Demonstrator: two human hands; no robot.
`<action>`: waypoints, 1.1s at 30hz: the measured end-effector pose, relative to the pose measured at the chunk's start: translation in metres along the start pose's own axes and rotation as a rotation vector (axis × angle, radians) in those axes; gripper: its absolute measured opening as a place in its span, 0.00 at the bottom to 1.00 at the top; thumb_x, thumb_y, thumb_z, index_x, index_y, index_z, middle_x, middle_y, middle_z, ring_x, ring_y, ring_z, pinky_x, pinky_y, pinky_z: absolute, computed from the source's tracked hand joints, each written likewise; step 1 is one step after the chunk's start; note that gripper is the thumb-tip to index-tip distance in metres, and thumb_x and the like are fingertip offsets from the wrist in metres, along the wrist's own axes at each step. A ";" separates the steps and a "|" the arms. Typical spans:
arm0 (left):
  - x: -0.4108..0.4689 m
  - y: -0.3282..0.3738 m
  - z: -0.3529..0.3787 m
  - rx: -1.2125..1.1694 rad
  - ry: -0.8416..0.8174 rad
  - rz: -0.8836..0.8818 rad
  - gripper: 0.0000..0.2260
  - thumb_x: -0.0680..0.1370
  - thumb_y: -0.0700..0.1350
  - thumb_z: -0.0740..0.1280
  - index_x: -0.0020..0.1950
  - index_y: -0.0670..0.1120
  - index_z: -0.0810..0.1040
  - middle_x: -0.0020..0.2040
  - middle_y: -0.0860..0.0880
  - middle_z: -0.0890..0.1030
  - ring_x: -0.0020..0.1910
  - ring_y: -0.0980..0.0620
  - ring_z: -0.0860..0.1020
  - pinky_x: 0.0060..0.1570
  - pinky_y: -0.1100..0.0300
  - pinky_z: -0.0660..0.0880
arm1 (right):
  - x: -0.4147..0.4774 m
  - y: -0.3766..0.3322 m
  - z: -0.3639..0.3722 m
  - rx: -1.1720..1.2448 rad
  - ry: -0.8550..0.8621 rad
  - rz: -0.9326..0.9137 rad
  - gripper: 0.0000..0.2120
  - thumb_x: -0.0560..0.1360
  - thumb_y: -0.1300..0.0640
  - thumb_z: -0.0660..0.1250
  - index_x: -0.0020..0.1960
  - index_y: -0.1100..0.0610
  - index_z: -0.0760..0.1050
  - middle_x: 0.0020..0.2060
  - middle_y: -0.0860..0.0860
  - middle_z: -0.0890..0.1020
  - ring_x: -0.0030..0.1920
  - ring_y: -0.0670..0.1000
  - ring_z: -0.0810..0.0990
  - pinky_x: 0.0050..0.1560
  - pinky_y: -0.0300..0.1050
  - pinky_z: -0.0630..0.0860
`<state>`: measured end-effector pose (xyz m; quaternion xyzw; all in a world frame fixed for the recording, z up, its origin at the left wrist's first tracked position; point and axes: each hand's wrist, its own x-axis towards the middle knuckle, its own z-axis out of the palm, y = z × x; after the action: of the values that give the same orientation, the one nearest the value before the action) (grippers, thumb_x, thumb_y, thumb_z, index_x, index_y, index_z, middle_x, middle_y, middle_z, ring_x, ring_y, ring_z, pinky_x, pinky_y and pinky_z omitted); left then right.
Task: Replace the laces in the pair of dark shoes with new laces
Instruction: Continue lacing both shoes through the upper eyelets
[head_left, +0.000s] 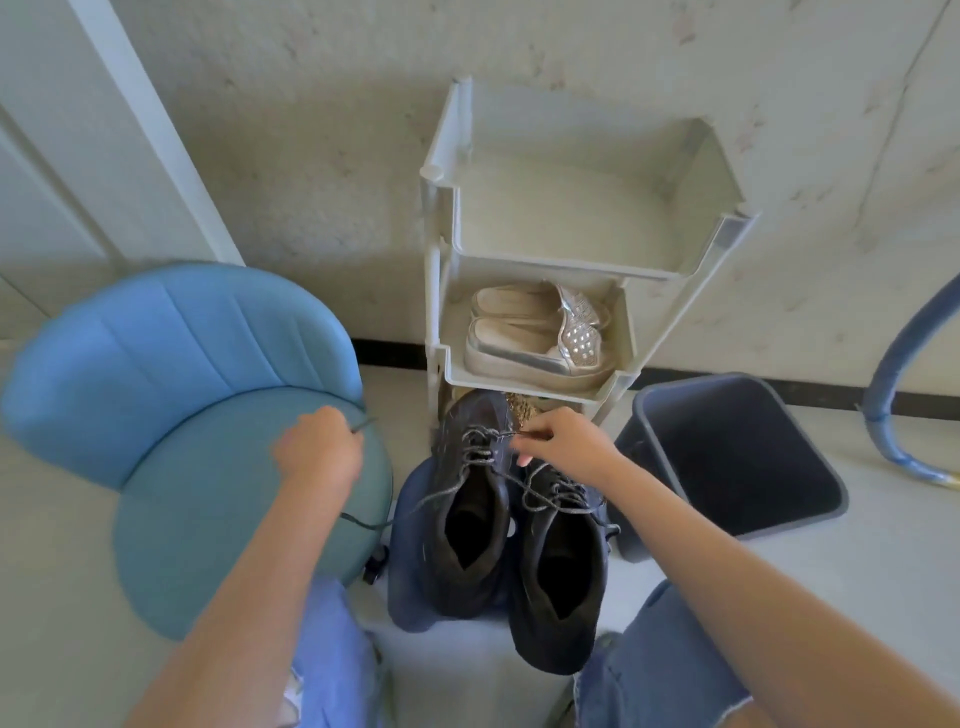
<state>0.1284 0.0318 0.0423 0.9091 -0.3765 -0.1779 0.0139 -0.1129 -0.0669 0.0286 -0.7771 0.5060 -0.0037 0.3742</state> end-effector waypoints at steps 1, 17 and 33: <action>0.006 -0.002 0.000 0.013 0.008 -0.018 0.11 0.78 0.45 0.60 0.50 0.42 0.80 0.47 0.44 0.83 0.49 0.43 0.79 0.45 0.56 0.73 | 0.004 0.003 0.005 0.024 0.001 0.007 0.08 0.76 0.51 0.67 0.40 0.50 0.81 0.30 0.41 0.79 0.31 0.44 0.74 0.36 0.41 0.70; 0.012 0.053 0.051 -0.268 -0.544 0.238 0.08 0.73 0.51 0.72 0.39 0.48 0.78 0.42 0.51 0.77 0.45 0.50 0.76 0.45 0.61 0.70 | 0.031 0.002 0.016 0.214 -0.168 0.025 0.03 0.74 0.57 0.71 0.42 0.56 0.82 0.33 0.44 0.81 0.31 0.38 0.75 0.41 0.35 0.68; 0.012 0.060 0.061 -0.276 -0.490 0.301 0.04 0.78 0.47 0.64 0.46 0.49 0.78 0.30 0.52 0.75 0.30 0.54 0.75 0.31 0.64 0.67 | 0.050 -0.020 0.046 -0.233 -0.172 -0.175 0.09 0.76 0.57 0.68 0.51 0.63 0.80 0.48 0.55 0.75 0.48 0.55 0.77 0.53 0.50 0.73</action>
<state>0.0747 -0.0130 -0.0092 0.7629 -0.4713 -0.4367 0.0722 -0.0549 -0.0761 -0.0110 -0.8538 0.3996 0.0890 0.3215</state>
